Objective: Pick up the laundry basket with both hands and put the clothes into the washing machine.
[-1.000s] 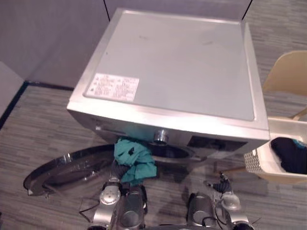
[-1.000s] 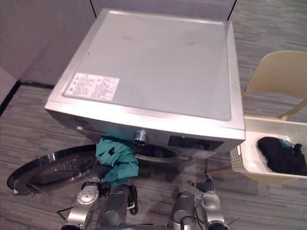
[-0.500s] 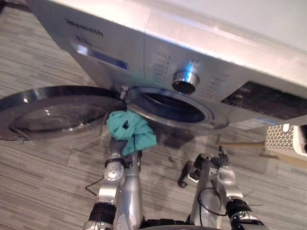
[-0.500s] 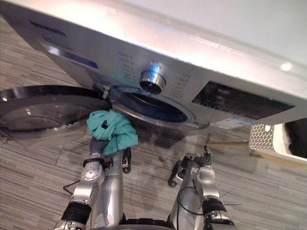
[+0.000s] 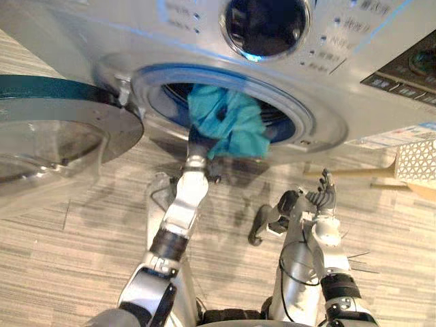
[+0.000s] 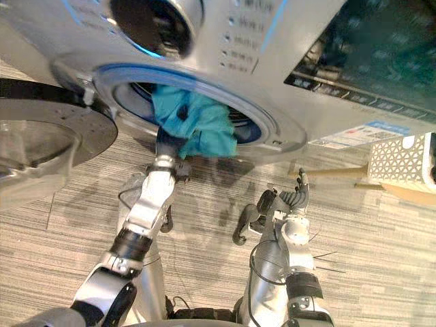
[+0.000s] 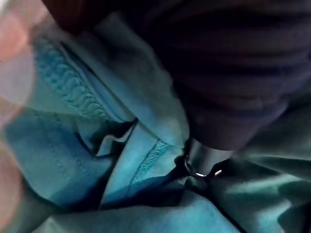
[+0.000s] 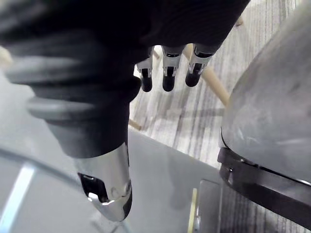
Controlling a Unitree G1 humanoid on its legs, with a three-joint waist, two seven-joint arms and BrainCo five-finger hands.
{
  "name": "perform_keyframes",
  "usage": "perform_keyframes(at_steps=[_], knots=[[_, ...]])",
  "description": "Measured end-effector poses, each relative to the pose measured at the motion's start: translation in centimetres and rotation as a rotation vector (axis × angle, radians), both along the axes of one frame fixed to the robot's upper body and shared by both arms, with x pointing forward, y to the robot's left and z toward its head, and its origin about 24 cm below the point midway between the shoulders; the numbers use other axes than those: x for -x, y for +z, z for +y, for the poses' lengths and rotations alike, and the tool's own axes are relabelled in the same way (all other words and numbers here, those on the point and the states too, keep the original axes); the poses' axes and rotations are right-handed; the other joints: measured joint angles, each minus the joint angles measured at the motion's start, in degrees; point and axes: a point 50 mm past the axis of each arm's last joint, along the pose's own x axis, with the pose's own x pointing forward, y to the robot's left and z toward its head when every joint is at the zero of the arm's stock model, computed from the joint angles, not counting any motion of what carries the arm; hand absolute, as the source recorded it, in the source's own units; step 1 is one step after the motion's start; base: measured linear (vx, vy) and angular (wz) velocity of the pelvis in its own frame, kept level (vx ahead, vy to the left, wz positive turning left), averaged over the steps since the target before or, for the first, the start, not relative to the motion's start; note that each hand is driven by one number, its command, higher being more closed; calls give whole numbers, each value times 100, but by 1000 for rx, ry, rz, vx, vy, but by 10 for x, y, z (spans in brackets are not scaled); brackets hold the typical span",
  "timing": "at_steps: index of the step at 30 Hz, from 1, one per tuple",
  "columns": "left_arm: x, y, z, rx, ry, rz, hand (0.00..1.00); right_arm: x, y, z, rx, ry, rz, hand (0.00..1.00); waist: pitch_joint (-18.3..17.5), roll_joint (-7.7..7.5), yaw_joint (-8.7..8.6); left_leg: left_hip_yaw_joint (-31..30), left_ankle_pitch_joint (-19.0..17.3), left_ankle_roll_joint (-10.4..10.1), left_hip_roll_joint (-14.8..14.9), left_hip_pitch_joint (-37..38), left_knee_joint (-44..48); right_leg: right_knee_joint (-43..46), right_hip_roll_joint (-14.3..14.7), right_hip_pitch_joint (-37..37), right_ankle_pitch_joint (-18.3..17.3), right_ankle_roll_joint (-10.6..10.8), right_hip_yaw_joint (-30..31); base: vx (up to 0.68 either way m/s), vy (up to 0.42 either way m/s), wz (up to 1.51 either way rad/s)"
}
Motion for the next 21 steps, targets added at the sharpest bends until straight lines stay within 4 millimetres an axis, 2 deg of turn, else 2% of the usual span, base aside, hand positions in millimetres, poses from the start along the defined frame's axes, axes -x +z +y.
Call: perform_keyframes(at_steps=[1,3,4,5,6,8,11,13,17,21], knots=[[-3,11,-2,-8,2,-30,100,0,1,0,2,-1,-8,0,-1,-6,-7,-2,3,-4,0,-41,14,22,4,-55,2,-4,8,-9,-49,-9],[-14,59,0,-76,50,-167,100,-3,9,1,5,5,-48,0,-5,-30,-114,3,35,7,6,-181,51,88,23,-239,7,-13,55,-3,-66,-4],[-16,71,3,-94,71,-202,100,-5,12,2,5,8,-58,0,-4,-32,-150,8,36,8,16,-205,59,98,33,-279,10,-16,64,7,-59,-13],[-19,93,9,-127,112,-258,0,-5,15,2,6,10,-71,0,-5,-36,-181,10,41,-1,50,-247,83,114,82,-350,14,-20,78,9,-49,-16],[-20,104,13,-146,140,-287,0,-6,16,3,6,12,-78,0,-5,-39,-190,10,40,-1,84,-268,93,116,111,-381,18,-28,78,16,-59,-21],[-25,139,31,-205,255,-361,0,-11,23,5,0,16,-108,0,7,-65,-289,-13,37,-7,143,-339,104,117,173,-457,26,-40,73,21,-57,-15],[-33,157,46,-285,363,-359,0,-12,24,6,-22,7,-124,0,36,-122,-294,-32,20,-38,205,-351,103,123,200,-487,29,-50,54,23,-64,-9],[-44,148,55,-394,440,-286,0,-12,23,5,-32,14,-123,0,36,-122,-294,-36,20,-39,205,-354,102,124,202,-487,29,-51,18,22,-63,0],[-58,130,65,-552,487,-155,0,-13,23,5,-56,40,-125,0,45,-141,-281,-34,20,-38,202,-354,102,125,202,-482,29,-51,18,5,-34,1],[-60,129,73,-600,492,-113,0,-18,22,7,-67,83,-119,0,69,-200,-276,-30,31,-51,196,-346,78,120,192,-473,29,-52,15,9,-47,1]])
